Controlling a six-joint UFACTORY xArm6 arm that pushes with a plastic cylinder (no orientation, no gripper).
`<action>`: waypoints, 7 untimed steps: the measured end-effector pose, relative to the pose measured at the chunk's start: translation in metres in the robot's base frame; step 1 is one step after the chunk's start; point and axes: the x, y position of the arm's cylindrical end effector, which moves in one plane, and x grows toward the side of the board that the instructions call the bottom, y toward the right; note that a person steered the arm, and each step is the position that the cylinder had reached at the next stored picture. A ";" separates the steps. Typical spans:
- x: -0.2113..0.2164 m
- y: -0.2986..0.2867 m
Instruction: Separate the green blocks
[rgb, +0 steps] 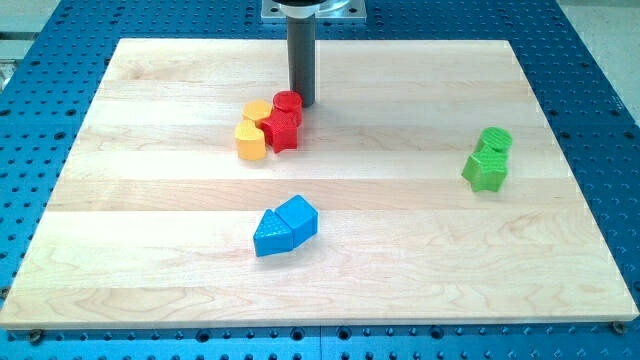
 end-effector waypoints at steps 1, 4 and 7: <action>0.008 0.001; 0.041 0.337; 0.085 0.173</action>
